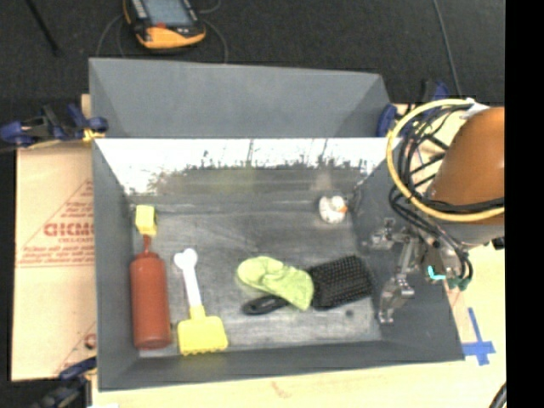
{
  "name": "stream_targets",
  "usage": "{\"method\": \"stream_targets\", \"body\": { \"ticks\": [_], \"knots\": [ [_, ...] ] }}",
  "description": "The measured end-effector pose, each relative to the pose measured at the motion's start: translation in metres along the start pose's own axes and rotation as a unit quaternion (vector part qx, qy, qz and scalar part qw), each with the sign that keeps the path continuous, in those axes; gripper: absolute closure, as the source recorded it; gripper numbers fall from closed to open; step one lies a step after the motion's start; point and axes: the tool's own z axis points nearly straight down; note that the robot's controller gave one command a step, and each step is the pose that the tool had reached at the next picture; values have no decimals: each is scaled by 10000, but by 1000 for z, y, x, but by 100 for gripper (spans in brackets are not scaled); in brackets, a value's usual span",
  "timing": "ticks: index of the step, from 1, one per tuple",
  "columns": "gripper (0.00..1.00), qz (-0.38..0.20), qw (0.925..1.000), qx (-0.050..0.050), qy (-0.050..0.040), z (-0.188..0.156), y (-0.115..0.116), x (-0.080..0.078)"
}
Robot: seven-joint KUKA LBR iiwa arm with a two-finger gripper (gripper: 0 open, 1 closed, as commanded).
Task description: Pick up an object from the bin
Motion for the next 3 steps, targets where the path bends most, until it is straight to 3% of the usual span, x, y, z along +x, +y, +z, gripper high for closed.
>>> {"method": "stream_targets", "body": {
  "ticks": [1, 2, 3],
  "knots": [
    [0, -17, 10000, 5, -33, -3, 0, -1],
    [100, -1019, 9948, -5, -14, 145, 76, -14],
    [0, -1022, 9948, 3, -24, 144, 75, -14]
  ]
}}
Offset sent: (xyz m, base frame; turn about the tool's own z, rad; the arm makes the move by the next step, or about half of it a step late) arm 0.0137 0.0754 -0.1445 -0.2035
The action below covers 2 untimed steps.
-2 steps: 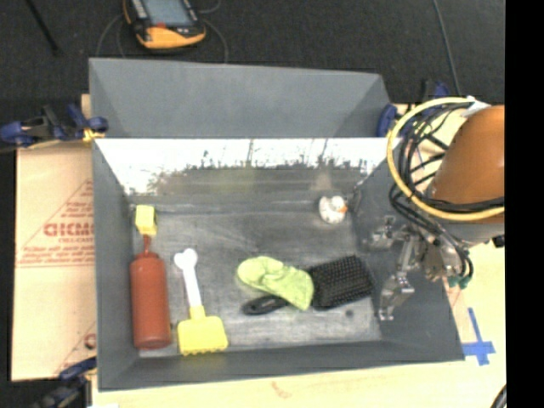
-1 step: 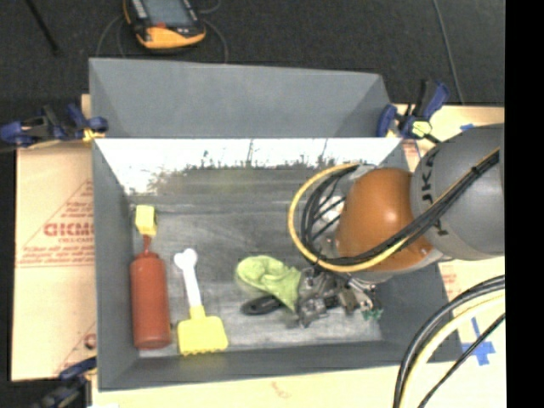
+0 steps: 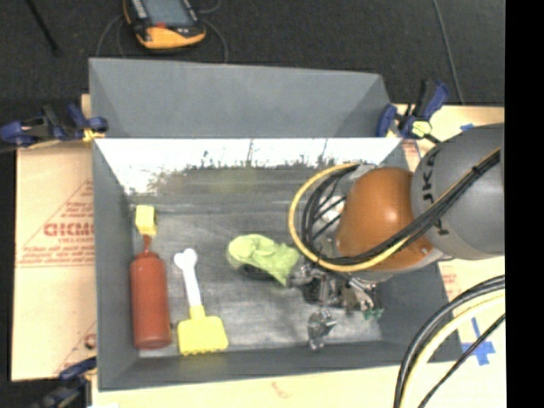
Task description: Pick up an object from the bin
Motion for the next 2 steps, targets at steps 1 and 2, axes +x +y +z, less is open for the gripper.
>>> {"method": "stream_targets", "body": {
  "ticks": [1, 2],
  "knots": [
    [0, -3, 10000, 1, -1, 0, 0, 0],
    [0, -412, 9991, 2, 12, -26, 24, -44]
  ]
}}
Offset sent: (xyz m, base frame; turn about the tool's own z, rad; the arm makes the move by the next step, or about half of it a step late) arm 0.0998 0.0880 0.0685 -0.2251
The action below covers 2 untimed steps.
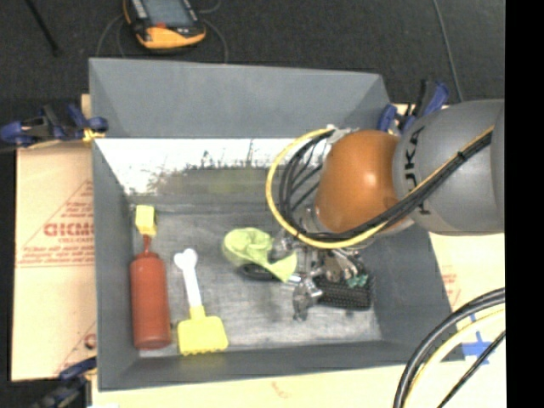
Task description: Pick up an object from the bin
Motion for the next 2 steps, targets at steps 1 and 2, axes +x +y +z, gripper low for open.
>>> {"method": "stream_targets", "body": {
  "ticks": [1, 2],
  "knots": [
    [100, -779, 9970, -3, -35, 35, 35, -33],
    [100, -783, 9969, -2, -35, 35, 35, -33]
  ]
}}
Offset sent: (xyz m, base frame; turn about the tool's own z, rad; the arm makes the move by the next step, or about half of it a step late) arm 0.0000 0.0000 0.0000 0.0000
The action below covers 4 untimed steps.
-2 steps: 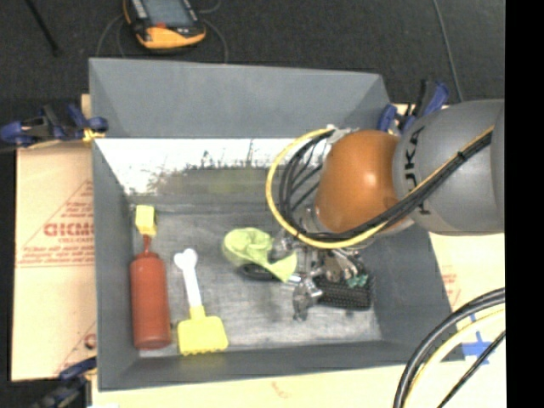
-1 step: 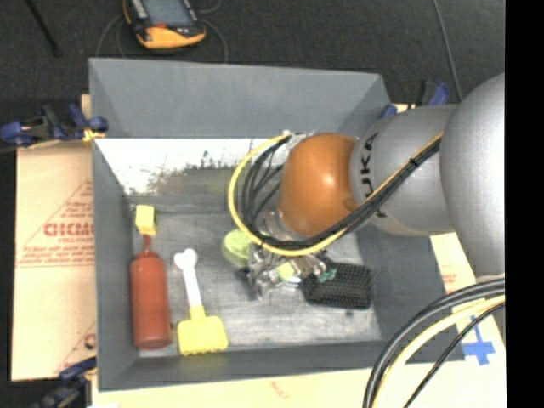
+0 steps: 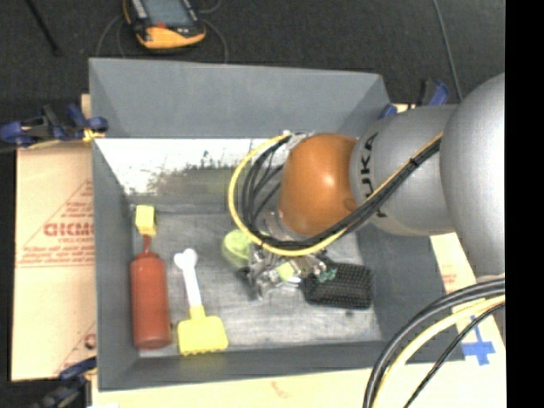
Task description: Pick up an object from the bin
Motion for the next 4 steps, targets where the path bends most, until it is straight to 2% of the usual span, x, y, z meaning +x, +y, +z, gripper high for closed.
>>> {"method": "stream_targets", "body": {
  "ticks": [1, 2, 3, 4],
  "knots": [
    [100, -487, 9988, -14, 35, -30, -10, 11],
    [100, -882, 9961, -17, 37, -97, -44, 38],
    [100, -1464, 9892, 25, -8, -118, -42, 68],
    [100, -2173, 9761, -29, 38, -165, -55, 83]
  ]
}}
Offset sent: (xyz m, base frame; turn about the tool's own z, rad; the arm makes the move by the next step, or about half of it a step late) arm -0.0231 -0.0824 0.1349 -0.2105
